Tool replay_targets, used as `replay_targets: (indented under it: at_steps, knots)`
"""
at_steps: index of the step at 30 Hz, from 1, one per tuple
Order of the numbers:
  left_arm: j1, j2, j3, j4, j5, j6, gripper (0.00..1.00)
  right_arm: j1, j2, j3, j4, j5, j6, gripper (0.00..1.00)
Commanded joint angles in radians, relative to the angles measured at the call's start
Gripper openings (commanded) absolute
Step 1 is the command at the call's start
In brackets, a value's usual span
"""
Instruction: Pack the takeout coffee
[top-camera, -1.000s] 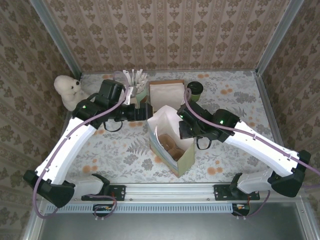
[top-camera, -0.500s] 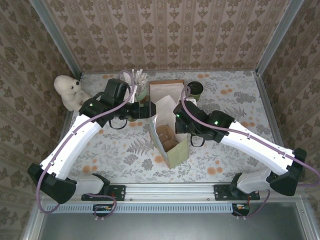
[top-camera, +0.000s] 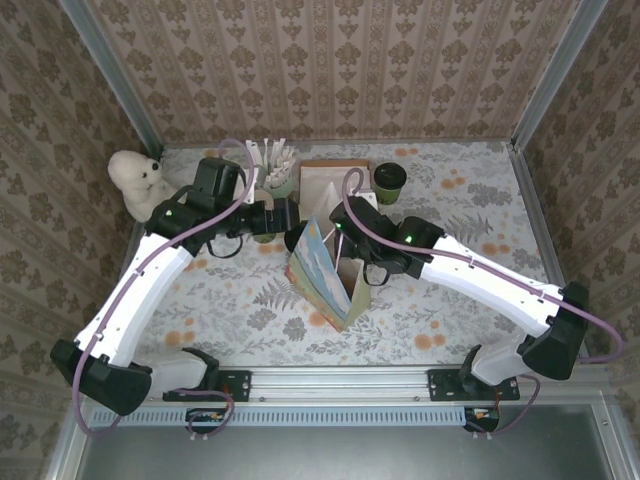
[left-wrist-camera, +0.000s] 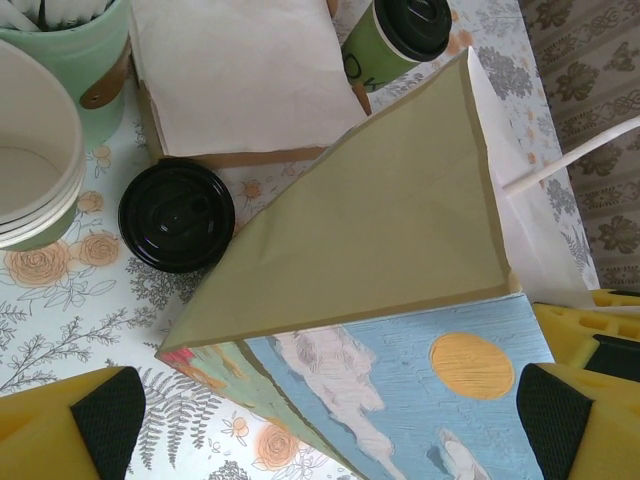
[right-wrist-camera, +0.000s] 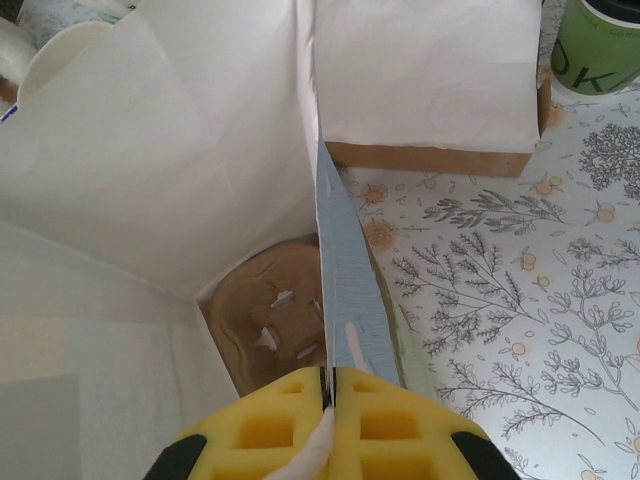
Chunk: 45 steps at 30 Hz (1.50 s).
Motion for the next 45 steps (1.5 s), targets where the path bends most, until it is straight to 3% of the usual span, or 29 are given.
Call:
replay_targets:
  at_steps: [1, 4, 9, 15, 18, 22, 23, 24, 29, 33, 36, 45]
  knots:
    - [0.010, -0.021, -0.012, -0.005, -0.007, 0.024, 0.99, 0.001, 0.027, 0.030, 0.019, 0.010, -0.013, 0.00]
    - [0.011, -0.022, -0.012, -0.005, -0.004, 0.022, 0.99, 0.001, 0.027, 0.039, 0.001, 0.007, -0.023, 0.03]
    - [0.011, -0.023, -0.014, 0.014, 0.065, 0.042, 0.99, 0.001, -0.027, 0.023, -0.024, -0.005, -0.077, 0.30]
    - [-0.005, -0.018, -0.003, 0.021, 0.109, 0.096, 0.97, -0.004, -0.111, 0.002, -0.073, -0.042, -0.217, 0.50]
    - [-0.024, 0.002, 0.019, -0.019, 0.071, 0.155, 0.94, -0.009, -0.135, 0.006, -0.109, -0.125, -0.319, 0.64]
    - [-0.042, 0.041, 0.059, -0.113, -0.076, 0.226, 0.90, -0.015, -0.180, 0.036, -0.169, -0.178, -0.413, 0.84]
    - [-0.042, 0.051, 0.068, -0.127, -0.099, 0.241, 0.89, -0.020, -0.197, 0.046, -0.187, -0.193, -0.441, 0.96]
    - [-0.042, 0.059, 0.073, -0.132, -0.112, 0.256, 0.88, -0.028, -0.213, 0.056, -0.203, -0.191, -0.462, 1.00]
    - [-0.041, 0.102, 0.084, -0.093, -0.120, 0.324, 0.69, -0.149, -0.319, 0.032, -0.165, -0.262, -0.488, 1.00]
    - [-0.041, 0.170, 0.130, -0.082, -0.072, 0.368, 0.50, -0.277, -0.380, -0.030, -0.080, -0.322, -0.458, 1.00]
    - [-0.042, 0.201, 0.143, -0.059, -0.024, 0.407, 0.41, -0.390, -0.385, -0.064, -0.058, -0.349, -0.421, 1.00]
    - [-0.075, 0.311, 0.209, 0.011, 0.102, 0.467, 0.40, -0.655, -0.211, -0.076, 0.015, -0.440, -0.441, 1.00]
